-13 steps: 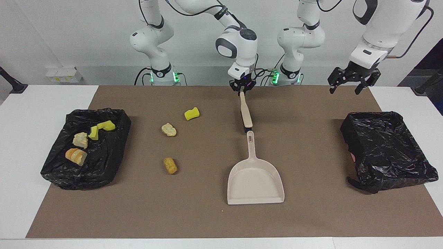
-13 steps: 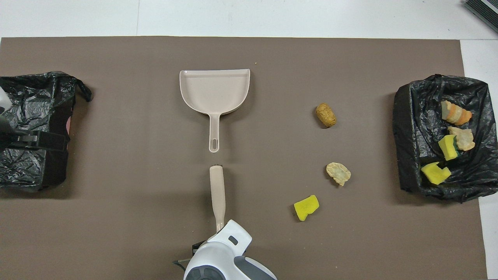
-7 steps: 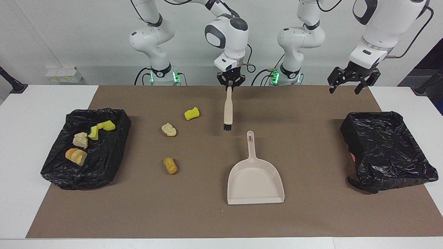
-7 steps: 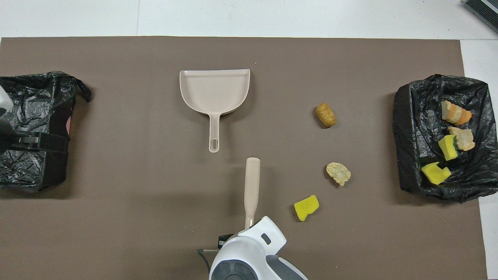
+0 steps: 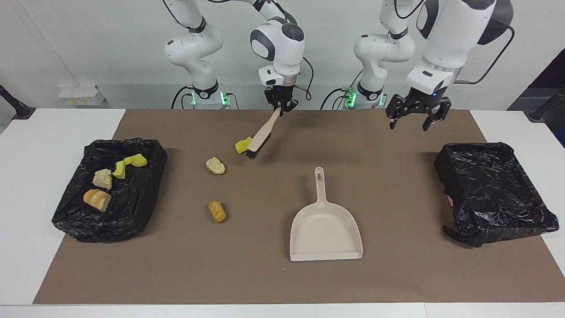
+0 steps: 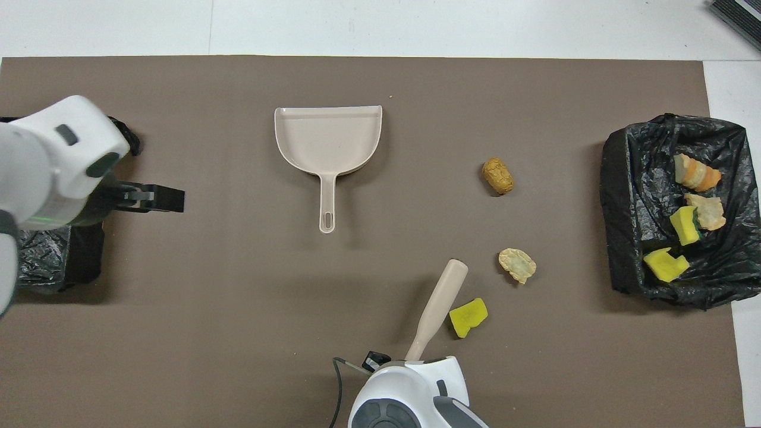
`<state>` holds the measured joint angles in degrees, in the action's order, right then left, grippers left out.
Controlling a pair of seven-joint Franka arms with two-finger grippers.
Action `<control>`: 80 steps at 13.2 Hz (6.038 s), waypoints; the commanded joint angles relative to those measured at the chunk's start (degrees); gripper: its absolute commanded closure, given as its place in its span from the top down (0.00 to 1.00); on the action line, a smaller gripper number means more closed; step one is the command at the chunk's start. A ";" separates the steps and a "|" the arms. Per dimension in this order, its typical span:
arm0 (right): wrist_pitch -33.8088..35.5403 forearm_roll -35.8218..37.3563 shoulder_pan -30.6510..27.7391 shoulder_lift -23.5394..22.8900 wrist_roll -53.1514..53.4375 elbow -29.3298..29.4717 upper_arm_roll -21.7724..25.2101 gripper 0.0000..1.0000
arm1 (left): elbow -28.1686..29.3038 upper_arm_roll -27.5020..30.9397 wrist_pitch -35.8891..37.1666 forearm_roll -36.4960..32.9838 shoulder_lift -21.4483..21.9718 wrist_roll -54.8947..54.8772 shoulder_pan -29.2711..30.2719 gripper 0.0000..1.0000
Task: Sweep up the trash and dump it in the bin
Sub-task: 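Grasp the dustpan handle with the left gripper while the right gripper lifts the brush, then position the dustpan near the food while the right gripper moves the brush behind it, then sweep the sponge and bread chunk into the dustpan with the right gripper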
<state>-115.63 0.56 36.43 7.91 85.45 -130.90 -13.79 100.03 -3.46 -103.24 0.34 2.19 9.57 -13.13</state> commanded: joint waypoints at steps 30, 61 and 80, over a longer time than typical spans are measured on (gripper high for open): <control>-1.10 -0.82 -14.81 -8.98 1.17 11.28 -0.28 0.00 | 4.12 0.56 -25.87 1.77 -21.87 5.90 -14.20 0.00; 4.54 -4.84 -28.00 3.00 -51.51 -6.92 -0.27 0.00 | 21.26 0.56 -20.68 -1.83 -5.17 -59.15 -10.24 0.00; 2.60 -19.29 -9.02 -12.48 -51.43 13.90 -0.71 0.00 | 23.55 0.74 -22.44 -1.83 -4.91 -52.73 -10.16 0.00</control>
<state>-114.62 -17.90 27.09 -4.46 34.96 -119.59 -14.53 121.78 -3.11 -123.96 -1.08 -4.43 -44.91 -23.15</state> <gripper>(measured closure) 0.736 0.678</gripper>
